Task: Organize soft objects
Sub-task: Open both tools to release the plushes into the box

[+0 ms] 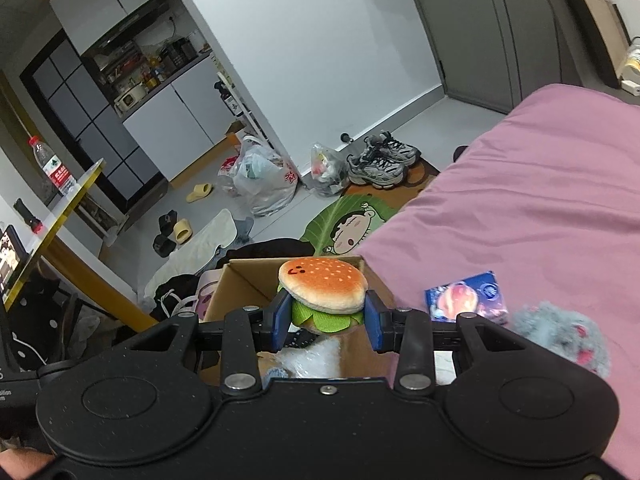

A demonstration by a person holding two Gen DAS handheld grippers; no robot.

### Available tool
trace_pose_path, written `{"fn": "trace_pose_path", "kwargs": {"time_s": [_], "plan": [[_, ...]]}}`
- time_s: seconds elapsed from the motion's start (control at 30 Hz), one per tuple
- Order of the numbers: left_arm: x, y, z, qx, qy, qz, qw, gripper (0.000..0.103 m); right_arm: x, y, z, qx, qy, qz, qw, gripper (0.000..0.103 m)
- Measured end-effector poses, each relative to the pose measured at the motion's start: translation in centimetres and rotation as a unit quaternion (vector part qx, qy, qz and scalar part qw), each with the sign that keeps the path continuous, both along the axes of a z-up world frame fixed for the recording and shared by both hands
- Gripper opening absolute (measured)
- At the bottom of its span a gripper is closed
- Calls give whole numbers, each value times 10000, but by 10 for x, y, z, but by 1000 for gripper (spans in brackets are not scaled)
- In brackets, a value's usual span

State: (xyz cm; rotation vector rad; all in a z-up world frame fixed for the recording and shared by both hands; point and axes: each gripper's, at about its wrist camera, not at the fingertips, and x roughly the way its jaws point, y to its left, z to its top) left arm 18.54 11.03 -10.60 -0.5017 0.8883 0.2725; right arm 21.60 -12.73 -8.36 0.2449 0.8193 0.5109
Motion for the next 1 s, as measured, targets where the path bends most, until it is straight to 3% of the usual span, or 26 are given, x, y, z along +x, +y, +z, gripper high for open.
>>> {"fn": "trace_pose_path", "kwargs": {"time_s": [0.1, 0.23, 0.3, 0.37, 0.5, 0.53, 0.6, 1.0], "plan": [[0, 5, 1, -22, 15, -9, 10000, 23, 3, 10, 0, 3, -12, 76, 10000, 38], [1, 7, 2, -30, 51, -22, 10000, 29, 1, 19, 3, -166, -173, 71, 9997, 65], [0, 7, 4, -30, 56, -36, 10000, 33, -1, 16, 4, -145, -215, 36, 9997, 67], [-1, 5, 6, 12, 49, -39, 10000, 41, -2, 11, 5, -109, -155, -3, 9998, 67], [-5, 0, 13, 163, 36, 36, 9999, 67, -4, 2, 8, -109, -57, -118, 9999, 71], [-6, -1, 14, 191, 35, 47, 9998, 75, -5, -1, 10, -102, -35, -139, 9998, 76], [-7, -5, 19, 289, 19, 47, 9996, 82, -6, -6, 12, -77, -21, -163, 9998, 84], [-9, -34, 39, 702, -28, -57, 9975, 83, -7, -50, 16, 24, 356, -402, 9986, 95]]}}
